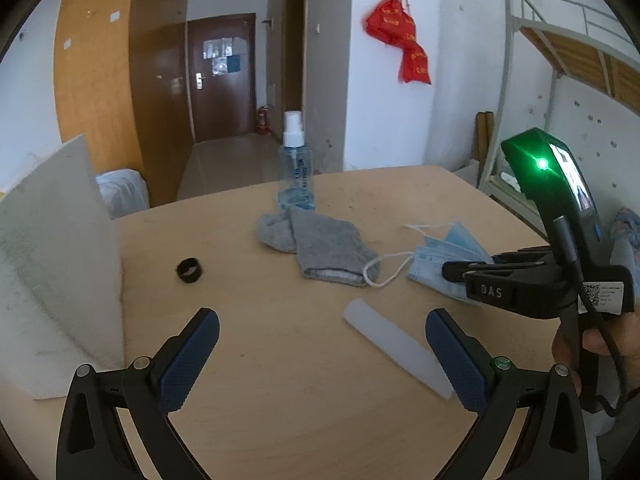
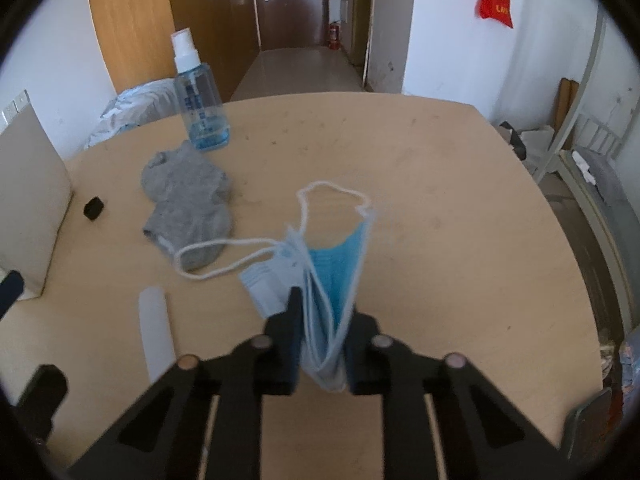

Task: Organize soft objects
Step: 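Grasp the blue face mask with the right gripper and lift it, then grasp the white plastic strip with the left gripper while the right gripper holds the mask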

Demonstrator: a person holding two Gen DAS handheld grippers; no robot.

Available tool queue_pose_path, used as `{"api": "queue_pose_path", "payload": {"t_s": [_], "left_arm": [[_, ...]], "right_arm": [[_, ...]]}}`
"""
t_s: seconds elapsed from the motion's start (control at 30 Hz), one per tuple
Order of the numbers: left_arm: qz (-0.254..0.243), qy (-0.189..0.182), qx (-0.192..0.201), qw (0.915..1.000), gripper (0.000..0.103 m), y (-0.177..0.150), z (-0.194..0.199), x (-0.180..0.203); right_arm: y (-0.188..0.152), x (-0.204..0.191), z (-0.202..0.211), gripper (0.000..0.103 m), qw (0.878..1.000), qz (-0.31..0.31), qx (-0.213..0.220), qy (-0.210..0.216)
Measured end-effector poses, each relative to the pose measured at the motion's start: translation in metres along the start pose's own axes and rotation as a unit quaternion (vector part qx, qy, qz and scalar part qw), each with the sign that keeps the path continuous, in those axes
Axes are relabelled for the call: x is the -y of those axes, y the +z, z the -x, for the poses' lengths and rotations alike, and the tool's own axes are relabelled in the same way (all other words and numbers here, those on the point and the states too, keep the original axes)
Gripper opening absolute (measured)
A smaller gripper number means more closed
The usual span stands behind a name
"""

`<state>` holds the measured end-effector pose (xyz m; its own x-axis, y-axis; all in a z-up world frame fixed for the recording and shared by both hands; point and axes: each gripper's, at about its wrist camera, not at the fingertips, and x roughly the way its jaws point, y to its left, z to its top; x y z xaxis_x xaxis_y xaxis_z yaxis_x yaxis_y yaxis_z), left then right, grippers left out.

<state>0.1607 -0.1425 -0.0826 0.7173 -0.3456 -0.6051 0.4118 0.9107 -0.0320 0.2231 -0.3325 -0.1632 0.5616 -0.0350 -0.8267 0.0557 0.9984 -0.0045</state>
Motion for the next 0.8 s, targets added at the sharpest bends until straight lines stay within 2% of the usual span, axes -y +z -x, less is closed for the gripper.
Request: {"api": "queue_pose_path", "payload": {"t_s": [0.1, 0.27, 0.43, 0.57, 0.7, 0.8], "left_arm": [[-0.006, -0.009, -0.006, 0.9999, 0.103, 0.001, -0.006, 0.006], [-0.009, -0.036, -0.04, 0.9985, 0.103, -0.002, -0.026, 0.018], [-0.006, -0.039, -0.062, 0.9973, 0.102, -0.006, -0.039, 0.025], [-0.008, -0.035, -0.073, 0.9967, 0.098, -0.007, -0.047, 0.029], [-0.004, -0.034, -0.096, 0.9948, 0.087, -0.01, -0.057, 0.029], [-0.006, -0.032, -0.111, 0.9933, 0.083, -0.012, -0.064, 0.032]], "right_arm": [[0.0, 0.004, 0.007, 0.015, 1.0, -0.003, 0.009, 0.003], [-0.001, 0.01, 0.011, 0.015, 1.0, -0.006, 0.014, 0.006], [-0.003, 0.008, 0.01, 0.015, 1.0, -0.009, 0.016, 0.009], [-0.002, 0.009, 0.012, 0.015, 1.0, -0.012, 0.019, 0.011], [-0.003, 0.01, 0.014, 0.015, 0.999, -0.016, 0.023, 0.016], [-0.003, 0.011, 0.016, 0.015, 0.999, -0.015, 0.025, 0.019]]}}
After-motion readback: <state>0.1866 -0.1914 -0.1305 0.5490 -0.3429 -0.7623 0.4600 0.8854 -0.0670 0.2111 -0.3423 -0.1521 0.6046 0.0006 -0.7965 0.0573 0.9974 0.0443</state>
